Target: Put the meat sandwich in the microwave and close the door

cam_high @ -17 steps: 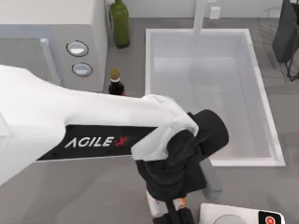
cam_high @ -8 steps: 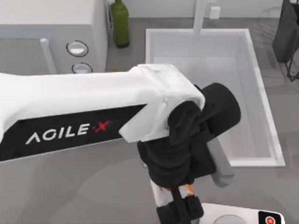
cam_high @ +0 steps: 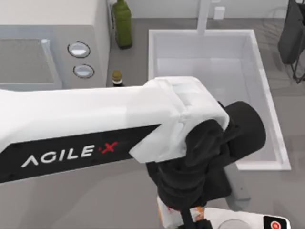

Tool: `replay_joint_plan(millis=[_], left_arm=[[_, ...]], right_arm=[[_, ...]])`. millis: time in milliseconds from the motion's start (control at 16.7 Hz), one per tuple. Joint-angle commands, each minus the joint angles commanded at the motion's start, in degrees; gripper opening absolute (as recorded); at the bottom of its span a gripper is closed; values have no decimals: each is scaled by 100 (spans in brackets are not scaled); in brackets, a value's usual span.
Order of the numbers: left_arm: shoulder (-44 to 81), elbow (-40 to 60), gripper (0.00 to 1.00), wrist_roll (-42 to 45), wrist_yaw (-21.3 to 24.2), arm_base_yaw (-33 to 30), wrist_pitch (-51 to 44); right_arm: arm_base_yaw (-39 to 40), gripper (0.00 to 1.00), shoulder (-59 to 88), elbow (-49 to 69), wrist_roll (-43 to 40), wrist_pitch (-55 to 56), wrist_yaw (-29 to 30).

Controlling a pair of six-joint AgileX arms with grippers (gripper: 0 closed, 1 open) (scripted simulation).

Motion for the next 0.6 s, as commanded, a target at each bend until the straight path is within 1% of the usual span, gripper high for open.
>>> replay_joint_plan(millis=[180, 300, 420, 600], left_arm=[[41, 1, 0, 23, -9, 46, 58], [118, 92, 0, 47, -91, 167, 322], [227, 211, 0, 50, -214, 412, 820], [327, 305, 0, 6, -362, 1065, 1995]], right_arm=[[0, 100, 0, 0, 0, 0, 0], [0, 100, 0, 0, 0, 0, 0], [0, 100, 0, 0, 0, 0, 0], [0, 100, 0, 0, 0, 0, 0]])
